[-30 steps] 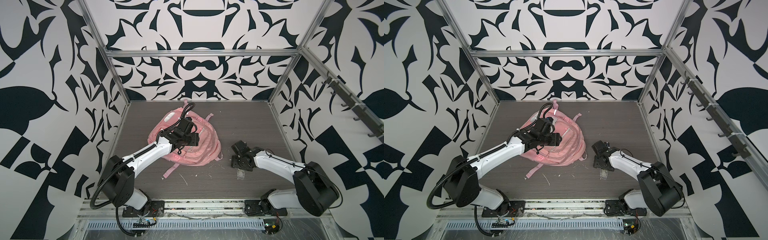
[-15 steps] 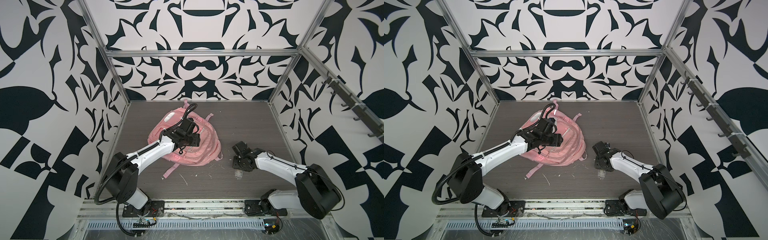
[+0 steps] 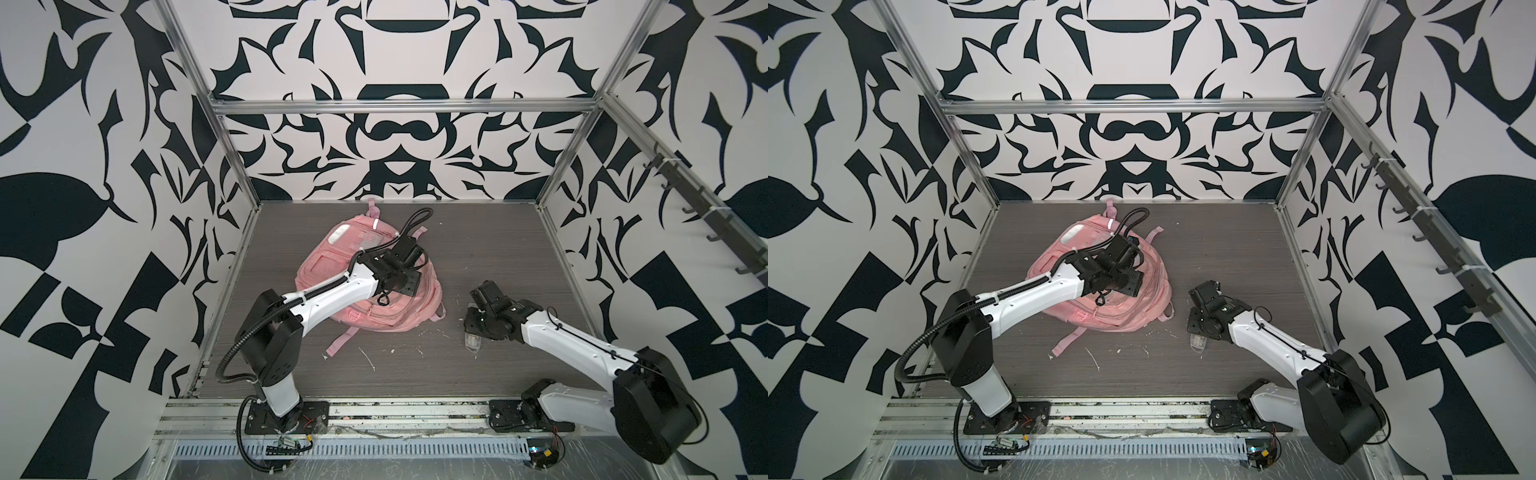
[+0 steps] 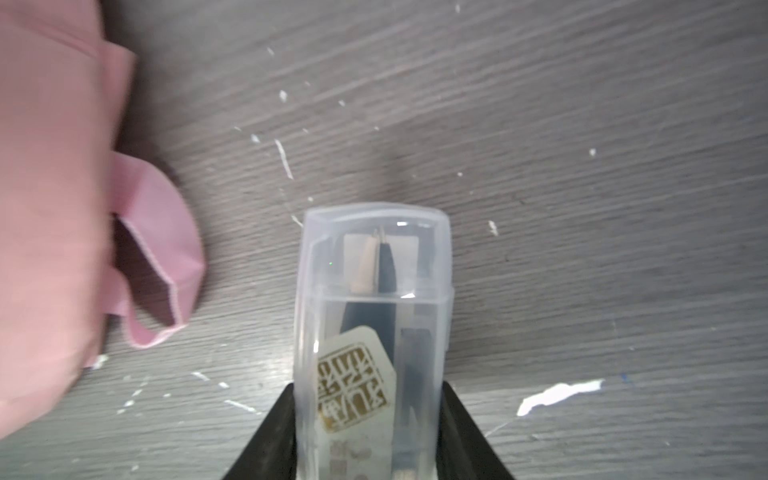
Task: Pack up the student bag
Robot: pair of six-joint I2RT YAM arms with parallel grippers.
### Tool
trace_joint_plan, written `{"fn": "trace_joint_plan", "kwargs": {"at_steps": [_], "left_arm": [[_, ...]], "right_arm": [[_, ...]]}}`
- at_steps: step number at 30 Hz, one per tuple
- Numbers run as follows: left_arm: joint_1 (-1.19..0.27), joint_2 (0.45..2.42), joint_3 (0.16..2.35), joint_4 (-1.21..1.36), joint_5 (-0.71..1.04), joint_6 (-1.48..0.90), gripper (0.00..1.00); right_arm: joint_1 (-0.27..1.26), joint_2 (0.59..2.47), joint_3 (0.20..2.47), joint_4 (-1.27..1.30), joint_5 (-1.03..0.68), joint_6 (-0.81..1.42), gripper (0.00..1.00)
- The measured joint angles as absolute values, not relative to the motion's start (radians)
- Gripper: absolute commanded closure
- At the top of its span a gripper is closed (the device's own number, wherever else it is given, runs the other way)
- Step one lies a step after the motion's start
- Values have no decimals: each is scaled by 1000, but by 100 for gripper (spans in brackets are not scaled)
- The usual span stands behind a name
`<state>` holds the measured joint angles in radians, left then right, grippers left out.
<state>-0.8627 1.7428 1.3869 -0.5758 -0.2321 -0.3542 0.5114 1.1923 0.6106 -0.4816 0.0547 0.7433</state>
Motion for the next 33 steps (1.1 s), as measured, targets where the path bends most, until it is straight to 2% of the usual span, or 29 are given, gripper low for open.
{"fn": "trace_joint_plan", "kwargs": {"at_steps": [6, 8, 13, 19, 29, 33], "left_arm": [[-899, 1830, 1447, -658, -312, -309, 36], [-899, 1850, 1454, -680, -337, -303, 39], [-899, 1877, 1470, -721, -384, -288, 71], [-906, 1868, 1475, -723, -393, -289, 100], [-888, 1741, 1475, -722, -392, -292, 100], [-844, 1692, 1467, -712, -339, -308, 100]], "right_arm": [[512, 1166, 653, -450, 18, 761, 77], [511, 1166, 667, -435, 6, 764, 77], [511, 1168, 684, -401, -18, 769, 78], [511, 1190, 688, -366, -46, 782, 79], [514, 1273, 733, -247, -146, 822, 79], [525, 1325, 782, -180, -184, 848, 80]]}}
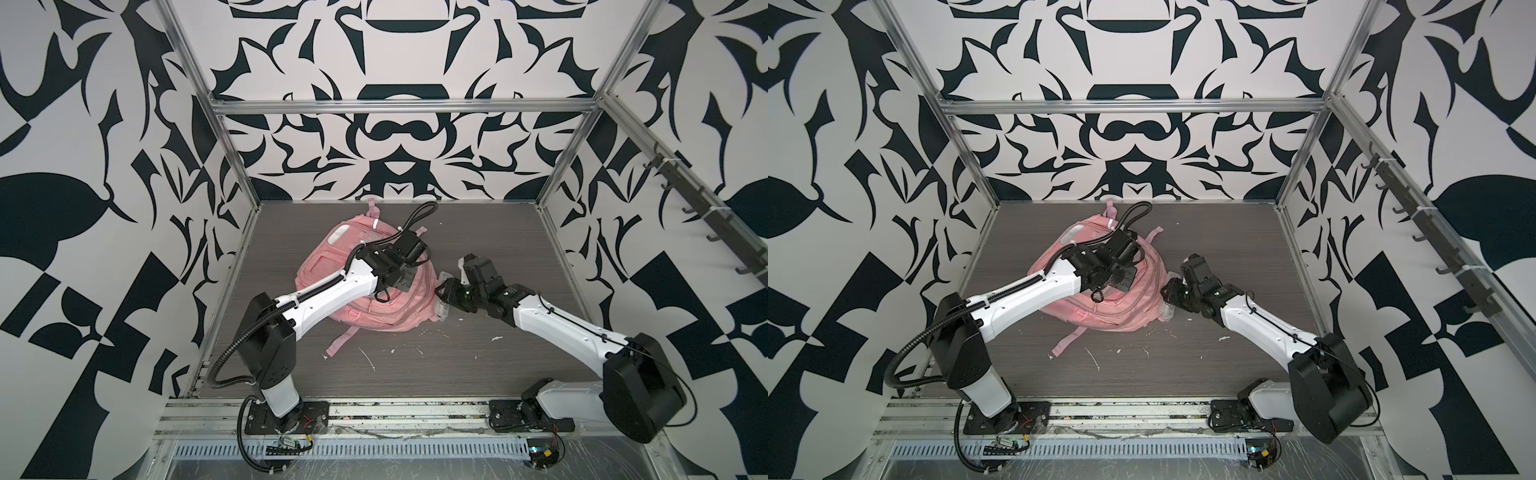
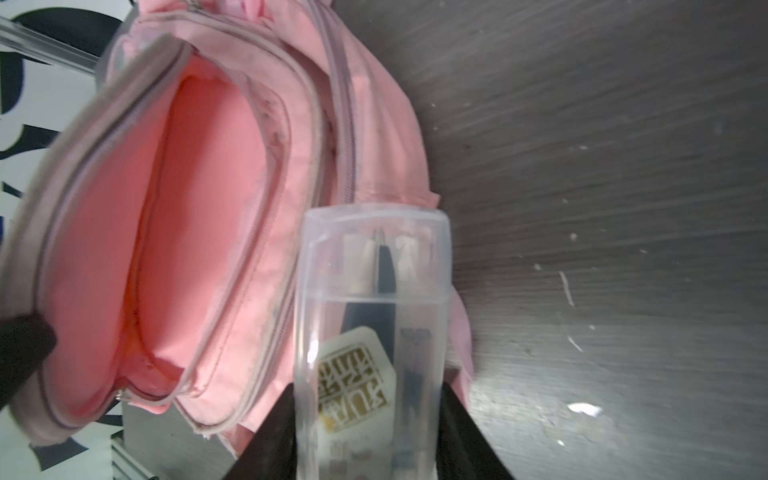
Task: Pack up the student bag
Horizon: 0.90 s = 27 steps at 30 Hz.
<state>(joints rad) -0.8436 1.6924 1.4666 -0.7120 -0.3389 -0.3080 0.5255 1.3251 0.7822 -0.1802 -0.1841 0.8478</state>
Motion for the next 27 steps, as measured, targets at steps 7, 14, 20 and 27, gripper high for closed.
{"fn": "trace_joint_plan", "kwargs": {"at_steps": [7, 14, 20, 27], "left_arm": [[-731, 1635, 1414, -649, -128, -364, 100], [-713, 1618, 1408, -641, -56, -382, 100], [-696, 1607, 1407, -638, -39, -394, 100], [-693, 1602, 1407, -636, -25, -405, 100]], "right_arm": [[565, 1439, 875, -70, -245, 896, 80], [612, 1585, 1000, 29, -300, 949, 80], [623, 1695, 1070, 104, -346, 1018, 79], [643, 1825, 1118, 197, -375, 1094, 68]]}}
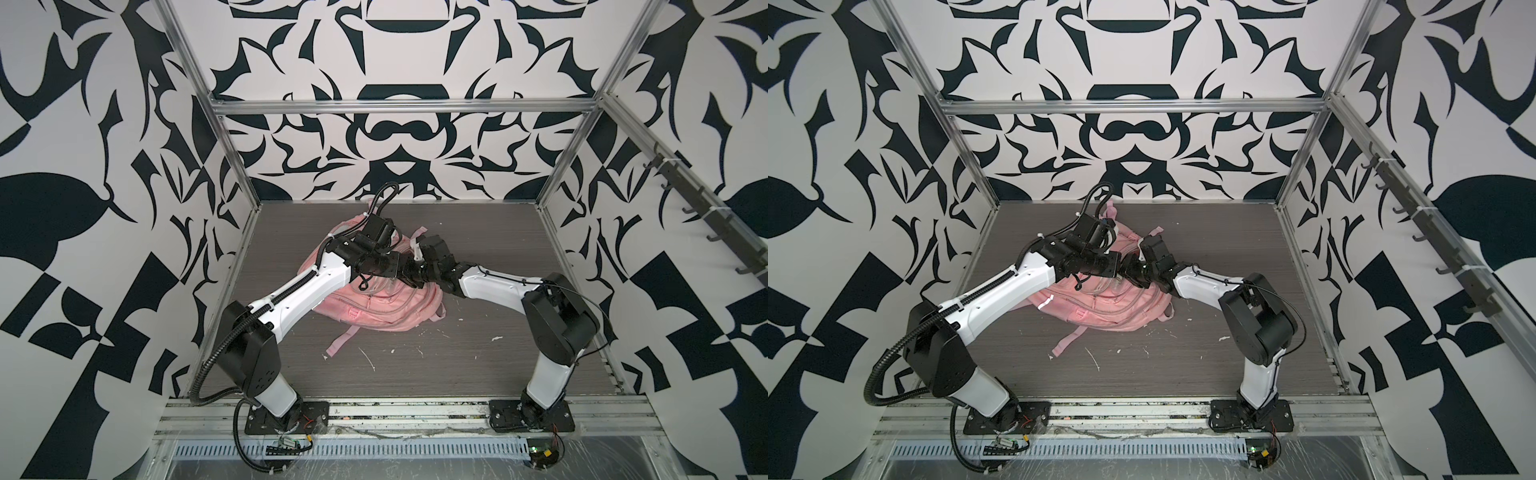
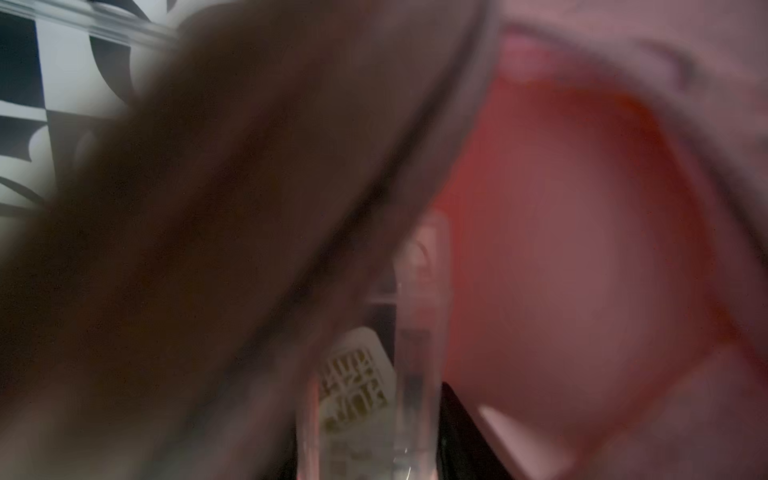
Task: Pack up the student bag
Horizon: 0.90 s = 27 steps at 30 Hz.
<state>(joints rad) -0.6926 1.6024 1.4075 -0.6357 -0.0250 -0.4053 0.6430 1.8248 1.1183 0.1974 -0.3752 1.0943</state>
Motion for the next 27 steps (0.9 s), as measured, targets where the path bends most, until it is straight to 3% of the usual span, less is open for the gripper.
{"fn": "trace_joint_plan", "kwargs": {"at_steps": [13, 19, 27], "left_arm": [[-683, 1601, 1406, -626, -24, -423, 100], [-682, 1600, 1406, -625, -10, -426, 100], [-683, 1620, 1406, -620, 28, -429, 100]], "right_arm": [[643, 1854, 1111, 271, -382, 1152, 33], [643, 1833, 1084, 268, -379, 1141, 36], [658, 1633, 988, 132, -319, 1019, 38]]}}
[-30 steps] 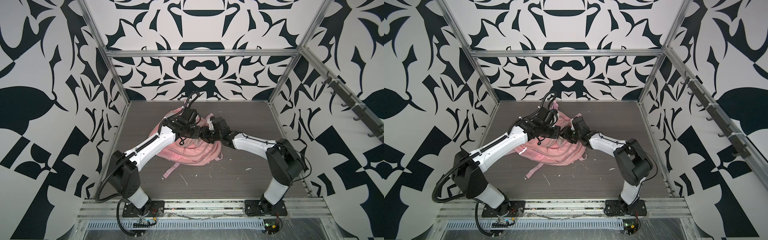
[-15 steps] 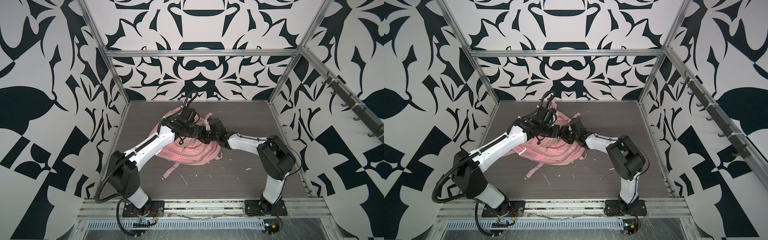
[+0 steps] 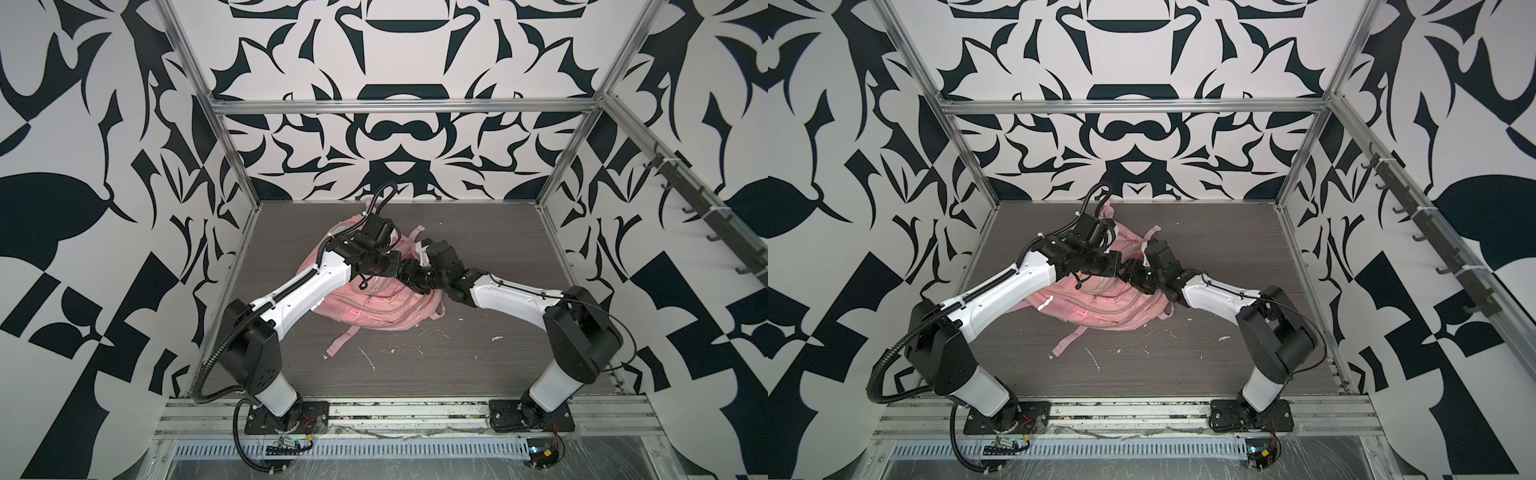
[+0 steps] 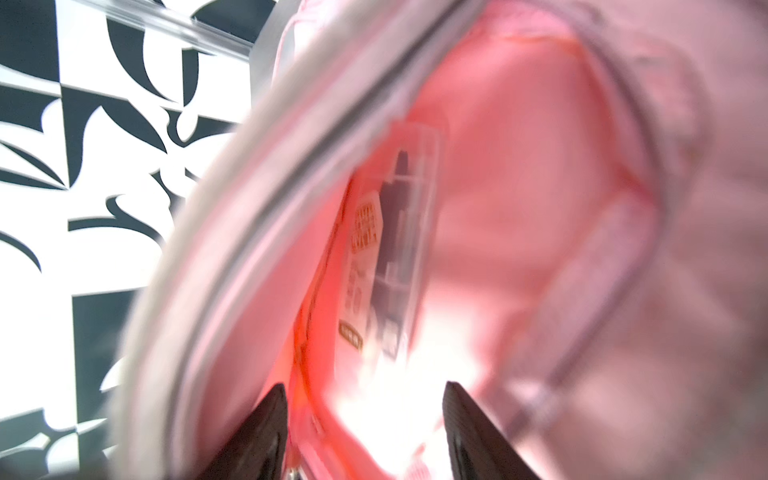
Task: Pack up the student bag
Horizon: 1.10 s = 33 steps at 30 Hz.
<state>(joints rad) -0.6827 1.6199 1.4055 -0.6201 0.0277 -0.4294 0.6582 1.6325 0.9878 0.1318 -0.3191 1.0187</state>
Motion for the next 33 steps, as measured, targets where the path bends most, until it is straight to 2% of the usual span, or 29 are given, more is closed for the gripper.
{"fn": "trace_joint_plan", "kwargs": {"at_steps": [7, 15, 17, 21, 23, 28, 33], "left_arm": [[-696, 1701, 1436, -611, 74, -453, 100], [-738, 1860, 1588, -592, 117, -479, 100], [-745, 1888, 1614, -585, 128, -483, 94], [-752, 1904, 1629, -577, 140, -474, 65], [-753, 1898, 1626, -573, 135, -466, 57], [-740, 1805, 1516, -558, 110, -460, 56], [-681, 1654, 1353, -542, 90, -471, 57]], "right_arm": [[659, 1465, 855, -10, -209, 913, 38], [683, 1341, 792, -142, -91, 831, 41], [701, 1333, 792, -157, -68, 815, 42], [745, 1342, 796, -193, -23, 786, 45], [771, 1353, 807, -210, 2, 773, 47], [841, 1411, 859, -212, 50, 748, 56], [902, 1493, 910, -187, 72, 744, 59]]}}
